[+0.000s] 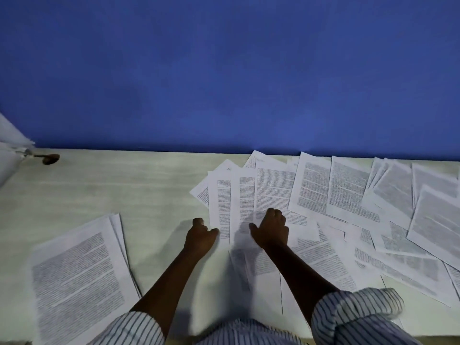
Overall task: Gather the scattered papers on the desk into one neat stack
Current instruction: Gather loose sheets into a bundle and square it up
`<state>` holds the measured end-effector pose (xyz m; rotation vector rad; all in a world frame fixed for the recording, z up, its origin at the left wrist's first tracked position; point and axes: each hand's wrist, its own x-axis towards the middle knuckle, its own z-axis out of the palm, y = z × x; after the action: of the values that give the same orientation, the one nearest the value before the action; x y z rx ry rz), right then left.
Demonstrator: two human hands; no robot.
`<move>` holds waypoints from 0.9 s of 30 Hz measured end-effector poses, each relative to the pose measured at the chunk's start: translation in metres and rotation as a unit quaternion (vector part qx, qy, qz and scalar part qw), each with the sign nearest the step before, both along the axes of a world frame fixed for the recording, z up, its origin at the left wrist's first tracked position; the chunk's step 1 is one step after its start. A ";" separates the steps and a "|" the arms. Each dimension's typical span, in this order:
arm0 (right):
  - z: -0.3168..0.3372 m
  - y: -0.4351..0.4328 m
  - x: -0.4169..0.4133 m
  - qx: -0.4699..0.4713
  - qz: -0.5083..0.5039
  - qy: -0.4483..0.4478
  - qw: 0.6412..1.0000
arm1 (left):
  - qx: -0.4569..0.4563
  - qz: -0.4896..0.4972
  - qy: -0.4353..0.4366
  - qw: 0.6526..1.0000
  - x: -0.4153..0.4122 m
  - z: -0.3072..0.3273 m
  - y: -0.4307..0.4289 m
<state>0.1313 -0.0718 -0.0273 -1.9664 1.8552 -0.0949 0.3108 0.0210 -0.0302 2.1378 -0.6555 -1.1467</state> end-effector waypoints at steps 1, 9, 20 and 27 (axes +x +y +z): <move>-0.001 -0.005 0.004 0.004 -0.002 0.004 1.000 | 0.002 0.000 -0.004 1.000 -0.003 0.001 -0.006; -0.022 -0.028 0.015 0.007 0.024 0.092 0.995 | 0.037 0.066 -0.002 0.997 -0.009 -0.001 -0.047; -0.026 -0.037 0.012 0.014 0.048 0.148 0.988 | 0.045 0.129 0.124 0.983 -0.004 -0.006 -0.074; -0.024 -0.032 0.015 0.012 0.048 0.130 0.990 | -0.020 0.143 0.247 0.958 -0.013 -0.002 -0.064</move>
<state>0.1467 -0.1042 -0.0516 -2.1306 1.9035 0.2230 0.2976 -0.0433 -0.0320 1.7347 -0.1344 -1.4095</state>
